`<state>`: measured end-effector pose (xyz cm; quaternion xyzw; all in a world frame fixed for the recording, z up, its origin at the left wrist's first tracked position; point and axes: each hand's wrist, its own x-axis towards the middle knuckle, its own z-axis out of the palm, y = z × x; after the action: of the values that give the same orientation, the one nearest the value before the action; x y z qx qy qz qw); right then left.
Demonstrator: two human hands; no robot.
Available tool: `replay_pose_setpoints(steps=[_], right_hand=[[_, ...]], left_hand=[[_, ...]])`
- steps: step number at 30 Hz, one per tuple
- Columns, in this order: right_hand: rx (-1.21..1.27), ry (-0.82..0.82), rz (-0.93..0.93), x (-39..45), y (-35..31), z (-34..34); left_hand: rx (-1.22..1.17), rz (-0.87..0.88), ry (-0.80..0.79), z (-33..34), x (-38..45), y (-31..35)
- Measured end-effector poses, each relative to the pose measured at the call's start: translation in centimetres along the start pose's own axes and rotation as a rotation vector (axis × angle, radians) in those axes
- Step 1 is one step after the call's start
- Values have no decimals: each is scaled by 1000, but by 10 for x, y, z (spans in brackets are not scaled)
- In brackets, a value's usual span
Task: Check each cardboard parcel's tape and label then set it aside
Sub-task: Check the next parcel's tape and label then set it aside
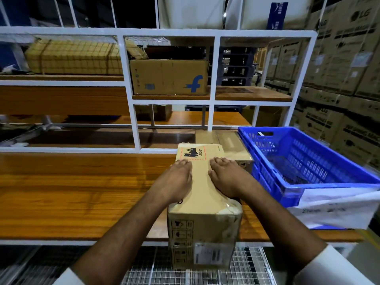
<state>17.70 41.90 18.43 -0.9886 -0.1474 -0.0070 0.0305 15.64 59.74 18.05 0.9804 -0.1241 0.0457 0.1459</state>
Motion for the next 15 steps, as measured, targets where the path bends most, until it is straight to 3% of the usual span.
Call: replay_pose_setpoints(steps=[6, 15], right_hand=[[27, -22, -121, -19, -17, 3], [12, -42, -101, -30, -7, -7]], left_hand=[[23, 107, -44, 0, -22, 17], [27, 75, -13, 0, -31, 11]])
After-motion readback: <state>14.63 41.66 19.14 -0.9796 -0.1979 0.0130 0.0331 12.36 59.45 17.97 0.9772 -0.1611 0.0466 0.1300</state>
